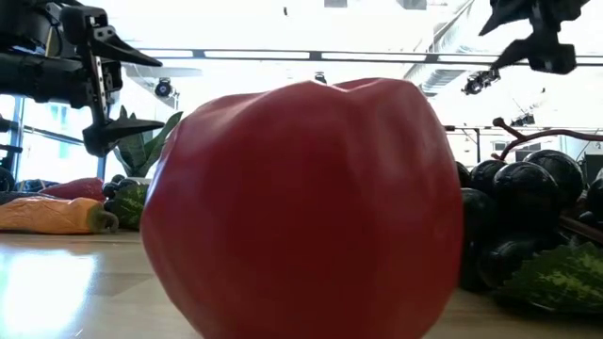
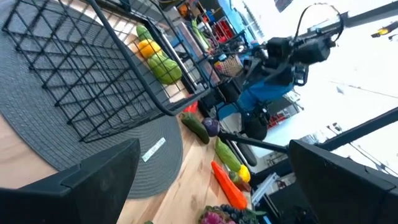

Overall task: Build produce basket
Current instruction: Put the green chili pepper into the wire basket

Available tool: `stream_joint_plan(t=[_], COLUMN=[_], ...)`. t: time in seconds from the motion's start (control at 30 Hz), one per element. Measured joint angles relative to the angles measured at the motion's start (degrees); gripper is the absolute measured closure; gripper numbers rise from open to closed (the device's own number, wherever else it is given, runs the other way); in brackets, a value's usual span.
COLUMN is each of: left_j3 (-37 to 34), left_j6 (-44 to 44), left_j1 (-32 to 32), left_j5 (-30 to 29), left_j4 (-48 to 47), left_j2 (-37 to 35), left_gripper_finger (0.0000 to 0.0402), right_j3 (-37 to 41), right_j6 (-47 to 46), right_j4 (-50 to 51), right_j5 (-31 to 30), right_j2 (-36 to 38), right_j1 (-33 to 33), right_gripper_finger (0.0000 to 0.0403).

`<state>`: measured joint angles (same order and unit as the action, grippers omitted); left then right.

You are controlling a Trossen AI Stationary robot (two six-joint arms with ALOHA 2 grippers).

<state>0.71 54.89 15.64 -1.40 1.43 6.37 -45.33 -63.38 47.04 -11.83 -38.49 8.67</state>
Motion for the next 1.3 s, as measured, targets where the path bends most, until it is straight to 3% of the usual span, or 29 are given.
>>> stream_joint_plan(t=[0.4, 1.3], left_j3=[0.0, 0.0], left_j6=[0.0, -1.1], left_j1=[0.0, 0.0], left_j5=[-1.2, -1.2], left_j4=[0.0, 0.0], left_j2=[0.0, 0.0], left_gripper_finger=[0.0004, 0.0004], right_j3=[0.5, 0.6], right_j6=[-7.3, -8.7], right_j4=[3.9, 4.6], right_j5=[6.4, 12.3], right_j2=[-13.1, -37.4], right_j1=[0.0, 0.0], right_gripper_finger=[0.0181, 0.0181])
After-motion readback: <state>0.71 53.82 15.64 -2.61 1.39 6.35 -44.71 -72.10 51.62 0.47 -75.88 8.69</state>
